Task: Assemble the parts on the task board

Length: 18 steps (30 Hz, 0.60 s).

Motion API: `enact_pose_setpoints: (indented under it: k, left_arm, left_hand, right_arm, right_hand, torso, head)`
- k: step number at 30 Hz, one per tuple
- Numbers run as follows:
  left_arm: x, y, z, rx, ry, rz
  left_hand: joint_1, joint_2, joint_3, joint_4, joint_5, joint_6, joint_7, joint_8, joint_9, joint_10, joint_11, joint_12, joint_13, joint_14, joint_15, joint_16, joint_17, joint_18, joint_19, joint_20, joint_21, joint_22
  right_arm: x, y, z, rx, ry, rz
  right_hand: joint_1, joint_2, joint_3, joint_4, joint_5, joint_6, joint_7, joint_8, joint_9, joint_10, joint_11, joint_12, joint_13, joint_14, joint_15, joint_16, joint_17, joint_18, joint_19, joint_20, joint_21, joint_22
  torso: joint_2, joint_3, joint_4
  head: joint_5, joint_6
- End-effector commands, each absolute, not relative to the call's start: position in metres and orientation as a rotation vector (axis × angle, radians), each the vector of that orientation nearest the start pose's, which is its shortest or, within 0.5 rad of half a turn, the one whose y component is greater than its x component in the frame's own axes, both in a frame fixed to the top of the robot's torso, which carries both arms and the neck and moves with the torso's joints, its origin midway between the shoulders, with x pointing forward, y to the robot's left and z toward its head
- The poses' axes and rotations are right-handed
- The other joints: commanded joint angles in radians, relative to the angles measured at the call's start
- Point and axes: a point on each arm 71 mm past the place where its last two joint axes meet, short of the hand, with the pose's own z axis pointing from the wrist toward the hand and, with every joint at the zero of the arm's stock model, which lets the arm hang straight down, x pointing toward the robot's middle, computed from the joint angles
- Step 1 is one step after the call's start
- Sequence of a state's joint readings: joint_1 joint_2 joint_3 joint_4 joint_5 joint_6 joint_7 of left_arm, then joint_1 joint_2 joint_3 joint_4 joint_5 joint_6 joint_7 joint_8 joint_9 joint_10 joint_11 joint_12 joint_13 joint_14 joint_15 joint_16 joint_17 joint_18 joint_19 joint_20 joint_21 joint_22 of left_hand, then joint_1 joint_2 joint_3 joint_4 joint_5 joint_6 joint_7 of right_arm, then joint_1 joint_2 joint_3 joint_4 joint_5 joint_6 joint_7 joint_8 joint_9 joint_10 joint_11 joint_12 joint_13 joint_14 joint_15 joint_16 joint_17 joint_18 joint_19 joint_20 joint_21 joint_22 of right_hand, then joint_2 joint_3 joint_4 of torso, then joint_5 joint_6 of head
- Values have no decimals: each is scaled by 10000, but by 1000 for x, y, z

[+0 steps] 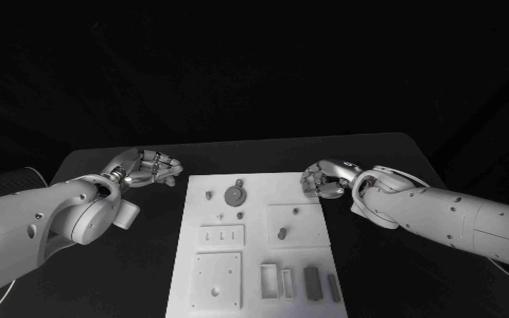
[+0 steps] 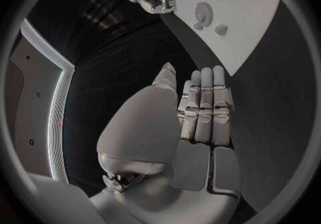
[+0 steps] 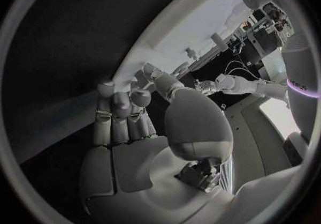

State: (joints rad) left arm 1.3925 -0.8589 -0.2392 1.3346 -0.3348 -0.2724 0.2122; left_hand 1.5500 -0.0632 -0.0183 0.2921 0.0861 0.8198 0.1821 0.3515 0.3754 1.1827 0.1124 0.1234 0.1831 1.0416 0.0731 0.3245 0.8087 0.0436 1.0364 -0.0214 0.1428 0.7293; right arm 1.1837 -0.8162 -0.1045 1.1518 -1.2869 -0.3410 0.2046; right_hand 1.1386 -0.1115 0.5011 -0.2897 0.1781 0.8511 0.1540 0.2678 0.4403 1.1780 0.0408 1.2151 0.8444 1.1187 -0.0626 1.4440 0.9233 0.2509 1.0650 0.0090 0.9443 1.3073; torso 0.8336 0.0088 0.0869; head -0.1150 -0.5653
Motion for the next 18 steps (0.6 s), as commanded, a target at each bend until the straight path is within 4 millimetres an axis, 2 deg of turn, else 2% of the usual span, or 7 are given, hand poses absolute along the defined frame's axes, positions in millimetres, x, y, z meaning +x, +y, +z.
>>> enact_pose_setpoints:
  k: [1,11,18]
  left_arm:
    - [527,275,-167,-7591,16348,-11228]
    - [527,275,-167,-7591,16355,-11232]
    - [527,276,-167,-7606,16353,-11213]
  left_hand:
    - [97,-15,-19,-7,51,1,49,-62,17,-38,46,-41,12,67,23,-61,13,62,13,-34,-58,17]
    - [99,-12,-18,-7,50,3,49,-62,19,-37,47,-43,15,68,23,-67,19,63,14,-34,-62,18]
    - [102,-12,-17,-7,50,4,48,-62,21,-35,46,-45,17,70,23,-72,24,63,15,-34,-64,20]
  right_arm:
    - [524,-297,-231,-706,16960,5897]
    - [524,-295,-233,-712,16932,5936]
    - [525,-297,-232,-658,16758,5876]
  right_hand:
    - [-48,90,-41,5,58,109,-15,73,9,73,-19,50,-12,69,-19,57,-16,109,30,-41,59,162]
    - [-110,142,-26,4,53,319,-85,174,60,146,-84,63,-26,118,-74,85,-27,109,69,-70,88,161]
    - [-186,280,4,5,80,627,-191,330,165,185,-182,46,-44,131,-156,92,-42,109,76,-89,99,158]
  torso:
    - [2,2,0]
    - [2,0,4]
    - [6,3,7]
  head:
    - [-7,-6]
    - [-15,-17]
    - [-12,-36]
